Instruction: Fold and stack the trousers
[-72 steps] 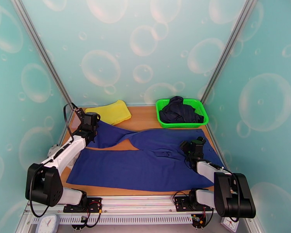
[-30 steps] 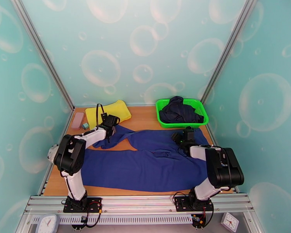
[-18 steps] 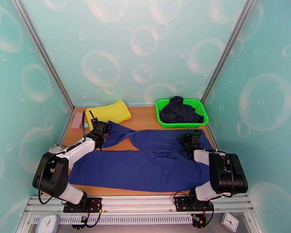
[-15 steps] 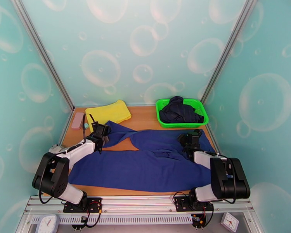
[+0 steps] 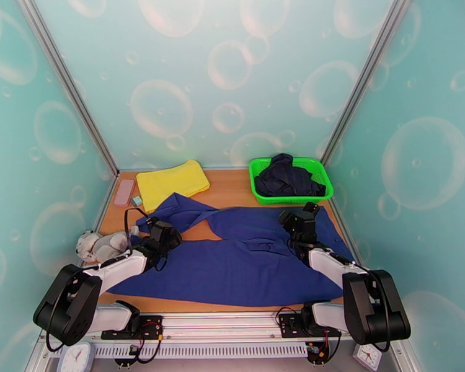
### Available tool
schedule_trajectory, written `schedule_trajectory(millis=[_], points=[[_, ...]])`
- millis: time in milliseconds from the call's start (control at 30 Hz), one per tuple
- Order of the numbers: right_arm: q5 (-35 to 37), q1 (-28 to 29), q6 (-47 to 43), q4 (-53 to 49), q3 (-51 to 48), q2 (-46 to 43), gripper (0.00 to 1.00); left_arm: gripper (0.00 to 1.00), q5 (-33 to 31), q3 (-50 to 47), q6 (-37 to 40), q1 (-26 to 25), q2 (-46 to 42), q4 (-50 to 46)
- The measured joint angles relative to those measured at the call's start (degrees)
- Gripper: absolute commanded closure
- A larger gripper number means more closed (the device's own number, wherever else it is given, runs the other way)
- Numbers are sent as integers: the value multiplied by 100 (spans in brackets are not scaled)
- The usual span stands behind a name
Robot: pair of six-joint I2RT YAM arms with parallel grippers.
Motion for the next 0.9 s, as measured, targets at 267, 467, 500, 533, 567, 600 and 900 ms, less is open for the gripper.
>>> schedule_trajectory(millis=[267,467,500,533,567,600,900], points=[[-42,0,-44,4,0,-7,40,37,365,-20,-793,4,0,680],[-81,0,-46,2,0,-7,40,36,780,-315,-1368,-9,22,1283],[-81,0,-46,4,0,-7,40,36,820,-363,-1458,-9,35,1338],[-81,0,-46,4,0,-7,40,36,861,-409,-1539,-9,50,1399],[-81,0,-46,4,0,-7,39,36,890,-448,-1624,-9,66,1464],[-83,0,-48,4,0,-7,39,36,905,-468,-1690,-9,81,1502],[-81,0,-72,4,0,-7,39,49,1049,-332,-2218,120,848,2111]])
